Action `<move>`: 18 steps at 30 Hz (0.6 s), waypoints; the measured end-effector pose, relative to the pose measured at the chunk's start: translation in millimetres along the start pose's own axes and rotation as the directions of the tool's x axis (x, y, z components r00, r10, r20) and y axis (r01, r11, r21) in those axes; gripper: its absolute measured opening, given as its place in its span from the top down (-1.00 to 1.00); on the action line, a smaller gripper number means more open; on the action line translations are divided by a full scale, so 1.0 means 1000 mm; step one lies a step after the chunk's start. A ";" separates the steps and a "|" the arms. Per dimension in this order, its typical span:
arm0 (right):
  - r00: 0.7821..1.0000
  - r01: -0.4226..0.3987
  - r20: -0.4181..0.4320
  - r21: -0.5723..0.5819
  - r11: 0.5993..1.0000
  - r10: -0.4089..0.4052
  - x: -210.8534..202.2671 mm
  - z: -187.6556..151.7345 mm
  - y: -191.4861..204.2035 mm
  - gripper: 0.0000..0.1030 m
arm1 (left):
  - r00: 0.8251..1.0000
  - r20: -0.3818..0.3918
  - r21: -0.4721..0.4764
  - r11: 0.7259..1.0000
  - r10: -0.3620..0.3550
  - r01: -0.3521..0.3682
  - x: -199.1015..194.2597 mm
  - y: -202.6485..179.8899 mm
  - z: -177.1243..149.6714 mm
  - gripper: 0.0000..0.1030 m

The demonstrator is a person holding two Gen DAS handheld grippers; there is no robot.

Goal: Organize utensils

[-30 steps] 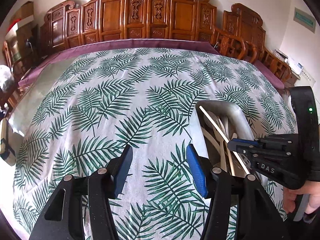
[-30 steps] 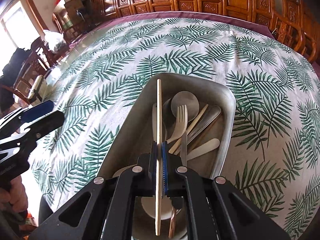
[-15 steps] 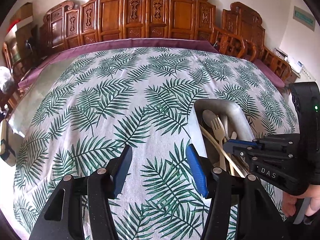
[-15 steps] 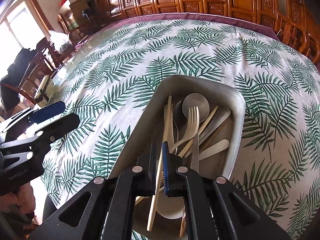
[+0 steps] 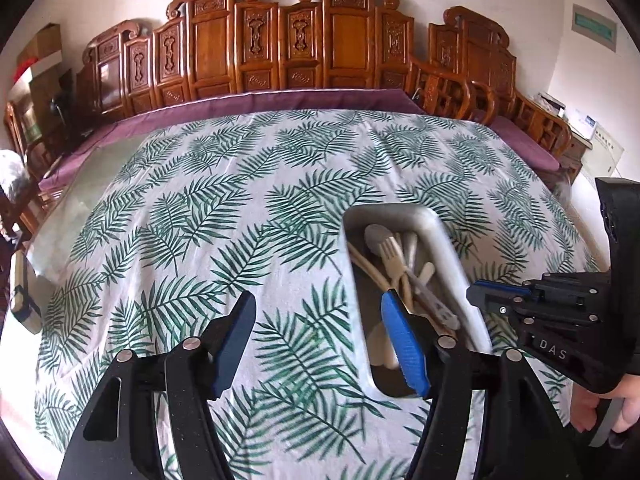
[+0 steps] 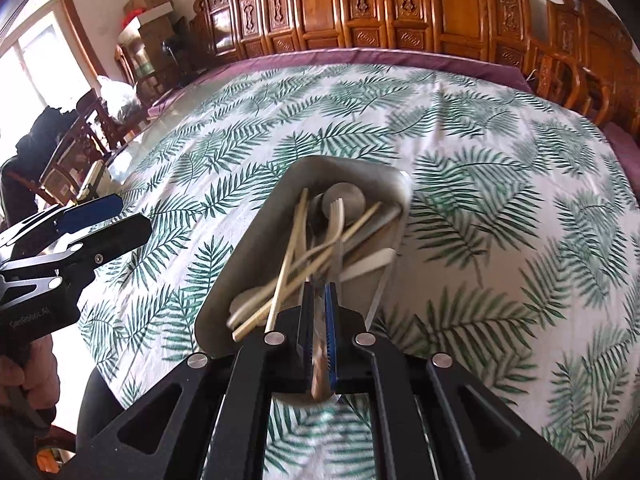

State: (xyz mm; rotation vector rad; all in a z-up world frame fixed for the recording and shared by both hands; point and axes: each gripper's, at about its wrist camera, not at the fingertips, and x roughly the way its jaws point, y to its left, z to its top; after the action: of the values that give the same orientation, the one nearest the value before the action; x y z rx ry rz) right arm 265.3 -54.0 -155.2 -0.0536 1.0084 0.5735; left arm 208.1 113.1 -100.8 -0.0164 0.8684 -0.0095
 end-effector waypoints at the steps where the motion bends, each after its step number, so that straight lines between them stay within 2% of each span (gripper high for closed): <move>1: 1.000 0.004 0.008 0.000 1.000 -0.004 -0.007 -0.002 -0.002 0.87 | 1.000 0.008 0.002 1.000 0.000 0.000 -0.006 -0.005 0.000 -0.38; 3: 1.000 0.012 0.027 0.002 1.000 -0.013 -0.022 -0.007 -0.005 0.87 | 1.000 0.023 0.010 1.000 0.002 -0.002 -0.016 -0.012 0.000 -0.49; 5: 0.999 0.024 0.045 0.005 1.000 -0.024 -0.036 -0.012 -0.008 0.85 | 0.999 0.039 0.021 1.000 0.006 -0.007 -0.027 -0.021 -0.002 -0.69; 7: 0.997 0.039 0.065 0.003 0.999 -0.039 -0.050 -0.019 -0.010 0.53 | 0.999 0.052 0.028 1.000 -0.006 0.005 -0.036 -0.029 -0.004 -0.71; 8: 0.996 0.048 0.079 0.000 0.999 -0.048 -0.055 -0.022 -0.011 0.22 | 0.998 0.060 0.036 0.999 -0.006 0.004 -0.039 -0.034 -0.004 -0.71; 9: 0.993 0.070 0.096 -0.009 0.998 -0.069 -0.063 -0.026 -0.011 0.03 | 0.997 0.072 0.043 0.999 -0.001 -0.002 -0.042 -0.037 -0.005 -0.72; 11: 0.986 0.112 0.125 -0.017 0.994 -0.109 -0.075 -0.033 -0.011 -0.14 | 0.996 0.088 0.043 0.999 0.004 -0.008 -0.048 -0.045 -0.006 -0.73; 12: 0.982 0.121 0.145 -0.009 0.993 -0.119 -0.083 -0.037 -0.013 -0.30 | 0.996 0.092 0.042 0.999 0.000 -0.003 -0.051 -0.048 -0.007 -0.73; 15: 0.972 0.145 0.187 0.018 0.989 -0.146 -0.103 -0.046 -0.021 -0.59 | 0.993 0.117 0.046 0.999 -0.012 0.007 -0.061 -0.057 -0.012 -0.77; 18: 0.957 0.173 0.230 0.036 0.984 -0.176 -0.127 -0.057 -0.027 -0.81 | 0.991 0.134 0.063 0.998 -0.005 -0.003 -0.071 -0.066 -0.017 -0.80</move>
State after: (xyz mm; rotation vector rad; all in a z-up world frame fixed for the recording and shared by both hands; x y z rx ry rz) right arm 182.9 -148.8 -88.9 -0.0598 0.7711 0.3997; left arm 149.3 47.7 -56.2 0.0418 0.7332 -0.0364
